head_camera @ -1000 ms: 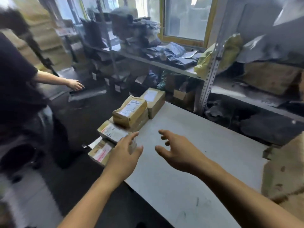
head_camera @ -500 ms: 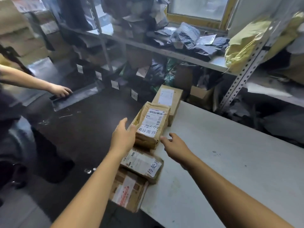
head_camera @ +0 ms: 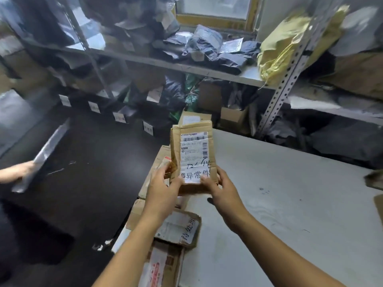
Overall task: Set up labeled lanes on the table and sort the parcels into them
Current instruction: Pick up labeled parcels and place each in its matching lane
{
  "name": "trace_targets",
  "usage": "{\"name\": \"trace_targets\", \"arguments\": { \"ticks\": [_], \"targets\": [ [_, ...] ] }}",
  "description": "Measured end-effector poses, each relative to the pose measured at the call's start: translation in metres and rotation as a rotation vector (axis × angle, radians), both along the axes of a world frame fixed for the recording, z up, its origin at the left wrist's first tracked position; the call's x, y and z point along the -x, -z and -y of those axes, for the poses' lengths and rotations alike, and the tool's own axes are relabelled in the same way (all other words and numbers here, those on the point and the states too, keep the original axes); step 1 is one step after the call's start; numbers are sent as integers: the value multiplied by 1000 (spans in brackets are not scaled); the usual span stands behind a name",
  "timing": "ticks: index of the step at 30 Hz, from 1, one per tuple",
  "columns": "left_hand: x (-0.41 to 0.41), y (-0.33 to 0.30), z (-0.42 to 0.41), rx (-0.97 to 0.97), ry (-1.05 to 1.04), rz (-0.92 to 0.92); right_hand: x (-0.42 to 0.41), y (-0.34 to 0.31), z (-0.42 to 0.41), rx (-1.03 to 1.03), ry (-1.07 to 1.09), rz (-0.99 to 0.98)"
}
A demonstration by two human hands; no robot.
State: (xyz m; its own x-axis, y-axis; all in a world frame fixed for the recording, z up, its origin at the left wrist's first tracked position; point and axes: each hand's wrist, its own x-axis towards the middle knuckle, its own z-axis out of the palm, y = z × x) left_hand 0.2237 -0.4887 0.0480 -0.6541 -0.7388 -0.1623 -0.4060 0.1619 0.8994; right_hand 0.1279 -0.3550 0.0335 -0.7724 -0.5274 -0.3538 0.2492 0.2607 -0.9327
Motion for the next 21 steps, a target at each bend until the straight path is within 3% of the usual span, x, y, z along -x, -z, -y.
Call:
{"name": "trace_targets", "arguments": {
  "ticks": [9,21],
  "targets": [
    [55,-23,-165,11,276,-112,29,-45,-184,-69,233,-63],
    [94,-104,-417,233,507,-264,34,-135,-446,14,375,-227]
  ]
}}
